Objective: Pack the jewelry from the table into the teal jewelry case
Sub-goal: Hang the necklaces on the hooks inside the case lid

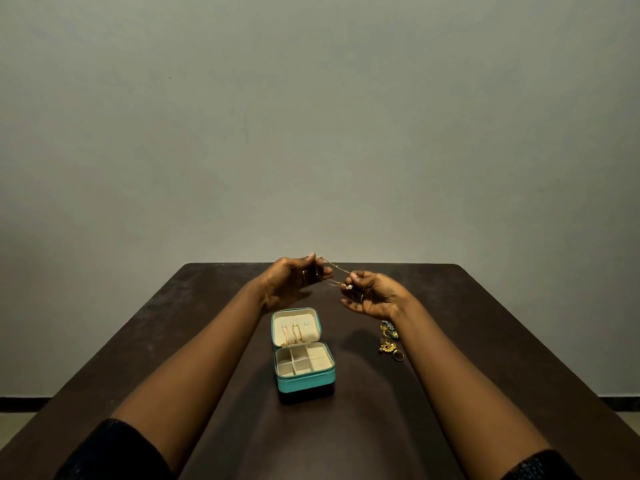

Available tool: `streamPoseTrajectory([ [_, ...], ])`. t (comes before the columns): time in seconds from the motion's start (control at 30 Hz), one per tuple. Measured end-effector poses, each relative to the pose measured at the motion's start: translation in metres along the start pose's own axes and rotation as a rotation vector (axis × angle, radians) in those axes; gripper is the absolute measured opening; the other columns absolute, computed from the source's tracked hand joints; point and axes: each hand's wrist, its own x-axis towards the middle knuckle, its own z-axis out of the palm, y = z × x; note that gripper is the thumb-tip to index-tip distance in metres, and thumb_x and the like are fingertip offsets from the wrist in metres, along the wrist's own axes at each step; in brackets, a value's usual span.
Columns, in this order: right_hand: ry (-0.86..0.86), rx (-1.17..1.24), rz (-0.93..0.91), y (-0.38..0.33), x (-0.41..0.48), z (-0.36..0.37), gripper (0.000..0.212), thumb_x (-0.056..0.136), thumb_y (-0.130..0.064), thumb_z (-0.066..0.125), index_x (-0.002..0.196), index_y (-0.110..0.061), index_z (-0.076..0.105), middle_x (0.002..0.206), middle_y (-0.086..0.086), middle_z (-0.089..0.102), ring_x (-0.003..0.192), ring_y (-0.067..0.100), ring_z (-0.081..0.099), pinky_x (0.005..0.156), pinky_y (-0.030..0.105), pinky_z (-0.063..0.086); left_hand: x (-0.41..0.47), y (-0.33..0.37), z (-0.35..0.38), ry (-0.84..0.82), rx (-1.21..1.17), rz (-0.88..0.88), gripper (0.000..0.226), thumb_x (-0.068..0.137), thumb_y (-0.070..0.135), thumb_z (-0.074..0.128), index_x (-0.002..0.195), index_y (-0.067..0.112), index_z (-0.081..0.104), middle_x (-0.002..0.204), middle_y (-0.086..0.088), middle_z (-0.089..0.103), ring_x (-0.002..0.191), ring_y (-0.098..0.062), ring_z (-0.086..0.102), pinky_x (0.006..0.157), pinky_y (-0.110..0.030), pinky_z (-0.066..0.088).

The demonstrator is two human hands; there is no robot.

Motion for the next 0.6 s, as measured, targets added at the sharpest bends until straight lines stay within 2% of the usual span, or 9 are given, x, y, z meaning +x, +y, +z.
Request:
streamPoseTrajectory([
  [0.1,0.004,-0.040,0.006,0.004,0.001,0.001,0.026,0.094,0.002,0.037,0.079,-0.012,0.052,0.076,0.003,0.056,0.079,0.018,0.059,0.079,0.039,0.046,0.001,-0.003,0.003,0.009,-0.075,0.053,0.027,0.098,0.023,0.037,0.081,0.016,0.057,0.072,0.003,0.066,0.092,-0.017,0.061,0.099,-0.037,0.033],
  [0.23,-0.004,-0.191,0.004,0.006,0.001,0.005,0.024,0.093,0.003,0.040,0.084,-0.013,0.055,0.082,0.004,0.063,0.083,0.019,0.062,0.080,0.040,0.047,0.005,-0.006,0.008,0.007,-0.111,0.108,0.028,0.099,0.018,0.034,0.081,0.013,0.055,0.066,0.001,0.055,0.074,-0.015,0.055,0.082,-0.030,0.043],
  [0.37,-0.014,-0.456,-0.021,0.010,0.004,0.011,0.031,0.090,0.007,0.043,0.111,-0.012,0.056,0.106,0.005,0.065,0.104,0.020,0.059,0.088,0.039,0.044,0.010,-0.005,0.009,-0.039,0.043,0.097,0.027,0.100,0.017,0.031,0.083,0.012,0.051,0.065,0.000,0.043,0.061,-0.011,0.043,0.069,-0.025,0.041],
  [0.43,-0.036,-0.491,-0.073,0.013,0.004,0.018,0.039,0.088,0.011,0.041,0.117,-0.011,0.055,0.109,0.004,0.064,0.108,0.017,0.057,0.090,0.036,0.041,0.013,-0.006,0.007,-0.055,0.159,0.074,0.027,0.101,0.018,0.031,0.083,0.012,0.051,0.063,0.001,0.039,0.055,-0.010,0.039,0.065,-0.024,0.041],
  [0.5,-0.079,-0.414,-0.128,0.016,0.005,0.026,0.044,0.085,0.016,0.039,0.116,-0.011,0.055,0.100,0.002,0.067,0.100,0.013,0.061,0.083,0.030,0.041,0.015,-0.008,0.004,-0.049,0.257,0.051,0.028,0.101,0.020,0.031,0.083,0.013,0.051,0.061,0.002,0.038,0.052,-0.008,0.038,0.062,-0.024,0.040],
  [0.6,-0.084,-0.299,-0.172,0.020,0.008,0.034,0.043,0.082,0.020,0.037,0.106,-0.009,0.057,0.090,0.007,0.065,0.080,0.012,0.067,0.076,0.027,0.046,0.015,-0.011,-0.001,-0.025,0.361,0.023,0.028,0.100,0.021,0.033,0.084,0.012,0.054,0.059,0.004,0.039,0.053,-0.008,0.034,0.055,-0.023,0.029],
])
